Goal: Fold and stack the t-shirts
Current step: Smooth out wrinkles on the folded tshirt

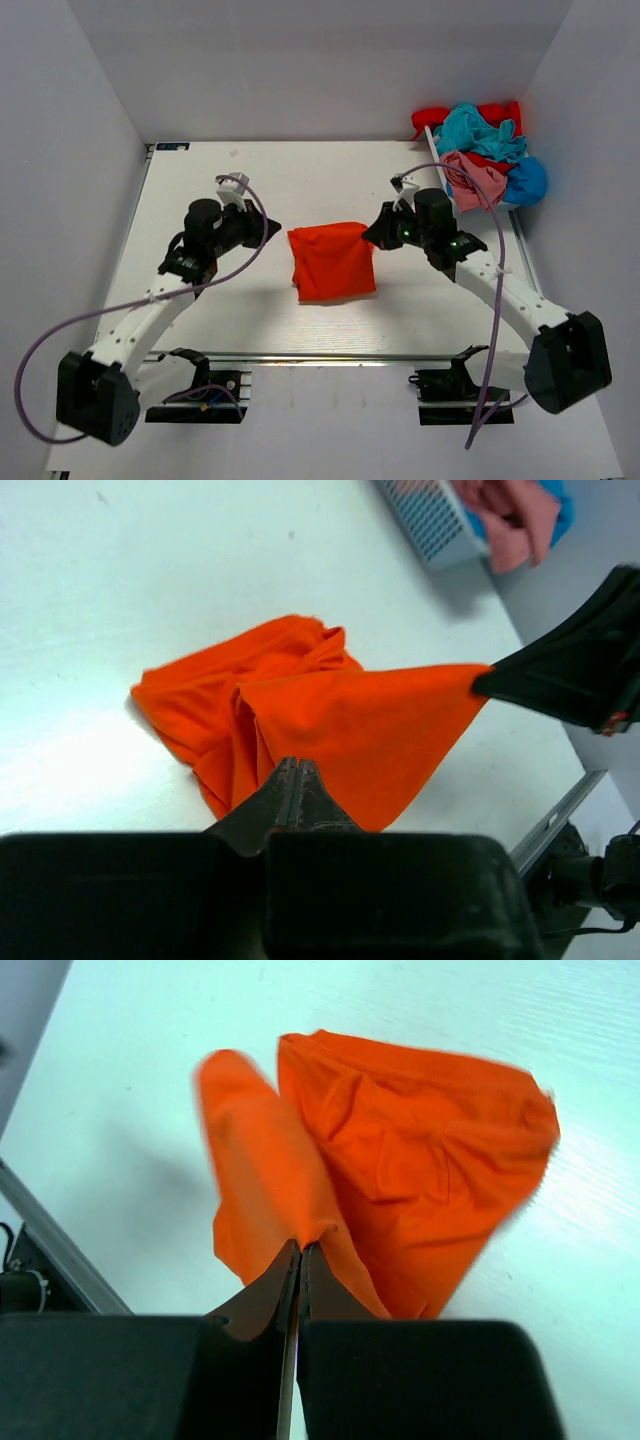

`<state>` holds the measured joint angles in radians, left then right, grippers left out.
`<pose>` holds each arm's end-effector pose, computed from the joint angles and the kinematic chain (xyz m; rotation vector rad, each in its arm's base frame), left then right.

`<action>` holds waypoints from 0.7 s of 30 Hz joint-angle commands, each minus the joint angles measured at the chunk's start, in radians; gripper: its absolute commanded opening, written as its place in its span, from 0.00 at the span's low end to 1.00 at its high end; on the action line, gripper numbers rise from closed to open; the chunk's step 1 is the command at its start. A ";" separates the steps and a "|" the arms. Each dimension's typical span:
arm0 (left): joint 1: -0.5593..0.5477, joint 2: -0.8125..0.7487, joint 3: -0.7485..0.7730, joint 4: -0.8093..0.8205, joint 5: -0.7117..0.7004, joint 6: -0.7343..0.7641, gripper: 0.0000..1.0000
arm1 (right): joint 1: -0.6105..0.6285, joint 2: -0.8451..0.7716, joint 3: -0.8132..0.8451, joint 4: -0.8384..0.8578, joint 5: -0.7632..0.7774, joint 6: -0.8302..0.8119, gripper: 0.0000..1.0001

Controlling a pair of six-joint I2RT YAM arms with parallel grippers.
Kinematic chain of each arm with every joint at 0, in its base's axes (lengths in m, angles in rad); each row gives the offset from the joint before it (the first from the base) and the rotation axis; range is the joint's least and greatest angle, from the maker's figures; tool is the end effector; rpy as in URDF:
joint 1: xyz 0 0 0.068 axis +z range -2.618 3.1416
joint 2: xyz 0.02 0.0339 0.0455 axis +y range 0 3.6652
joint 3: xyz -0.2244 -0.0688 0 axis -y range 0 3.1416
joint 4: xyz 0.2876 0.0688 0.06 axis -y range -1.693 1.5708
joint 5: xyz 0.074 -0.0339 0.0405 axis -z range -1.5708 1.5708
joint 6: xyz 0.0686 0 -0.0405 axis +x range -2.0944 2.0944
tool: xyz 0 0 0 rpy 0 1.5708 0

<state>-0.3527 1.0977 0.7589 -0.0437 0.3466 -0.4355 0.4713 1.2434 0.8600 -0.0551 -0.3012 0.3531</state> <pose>0.3086 -0.1384 0.2226 0.1546 2.0224 -0.8481 0.3145 0.1831 0.2148 -0.3227 2.0616 0.8176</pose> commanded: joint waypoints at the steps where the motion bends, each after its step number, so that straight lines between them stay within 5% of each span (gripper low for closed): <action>1: 0.001 -0.093 -0.032 -0.004 -0.048 -0.025 0.00 | -0.008 -0.062 -0.035 -0.051 0.088 0.006 0.00; 8: 0.001 0.066 0.051 0.025 0.037 -0.003 0.00 | -0.010 -0.019 0.023 -0.051 0.102 -0.008 0.00; 10: 0.001 0.182 0.083 0.034 0.083 0.018 0.24 | -0.010 0.025 0.033 -0.051 0.091 -0.011 0.00; 12: 0.001 0.259 0.105 0.054 0.135 0.030 0.35 | -0.007 0.054 0.034 -0.052 0.088 -0.011 0.00; 21: -0.028 0.576 0.244 0.114 0.250 0.030 0.59 | -0.010 0.171 0.082 -0.057 0.088 -0.008 0.00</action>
<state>-0.3656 1.6646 0.9333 0.0231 0.5247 -0.4179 0.4648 1.4036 0.8822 -0.1257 -0.2150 0.3553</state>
